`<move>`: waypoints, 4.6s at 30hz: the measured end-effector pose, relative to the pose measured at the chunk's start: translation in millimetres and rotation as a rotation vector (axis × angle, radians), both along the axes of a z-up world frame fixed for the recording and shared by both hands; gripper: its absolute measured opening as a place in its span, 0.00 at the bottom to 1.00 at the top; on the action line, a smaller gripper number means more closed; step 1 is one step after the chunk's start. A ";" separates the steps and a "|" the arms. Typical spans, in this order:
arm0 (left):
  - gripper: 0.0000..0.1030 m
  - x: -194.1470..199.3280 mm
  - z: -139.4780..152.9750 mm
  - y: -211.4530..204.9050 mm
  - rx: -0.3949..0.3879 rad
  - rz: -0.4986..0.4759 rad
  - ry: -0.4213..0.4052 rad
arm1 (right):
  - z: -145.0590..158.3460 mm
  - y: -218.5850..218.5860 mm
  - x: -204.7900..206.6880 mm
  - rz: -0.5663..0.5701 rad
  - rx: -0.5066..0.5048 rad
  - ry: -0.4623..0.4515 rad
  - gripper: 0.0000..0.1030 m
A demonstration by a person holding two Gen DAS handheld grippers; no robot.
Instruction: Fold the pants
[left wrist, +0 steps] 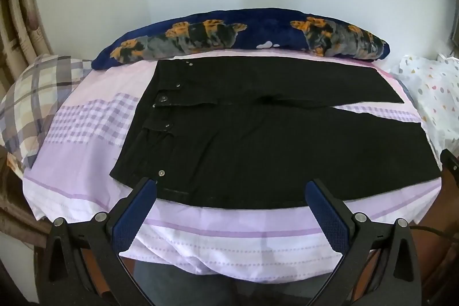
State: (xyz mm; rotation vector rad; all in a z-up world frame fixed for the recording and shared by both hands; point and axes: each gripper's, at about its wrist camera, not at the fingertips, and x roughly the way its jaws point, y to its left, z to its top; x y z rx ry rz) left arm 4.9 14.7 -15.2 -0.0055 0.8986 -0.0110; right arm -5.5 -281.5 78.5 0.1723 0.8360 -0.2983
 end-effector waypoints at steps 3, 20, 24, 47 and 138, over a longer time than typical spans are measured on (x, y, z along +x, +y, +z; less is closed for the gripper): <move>1.00 1.4 -1.8 7.2 -0.001 0.010 0.007 | 0.7 -1.5 -1.0 0.009 -0.007 0.001 1.00; 1.00 -7.2 2.5 1.6 0.046 0.047 -0.025 | 1.6 16.4 6.4 0.046 -0.022 0.005 1.00; 1.00 -8.7 2.9 0.7 0.051 0.045 -0.036 | 1.1 16.7 5.3 0.055 -0.018 -0.001 1.00; 1.00 -10.8 5.0 -3.6 0.055 0.044 -0.054 | 2.8 23.3 3.7 0.071 -0.005 -0.033 1.00; 0.56 233.7 -59.2 172.6 -0.407 0.056 0.152 | -77.5 72.7 196.7 0.230 0.219 0.131 1.00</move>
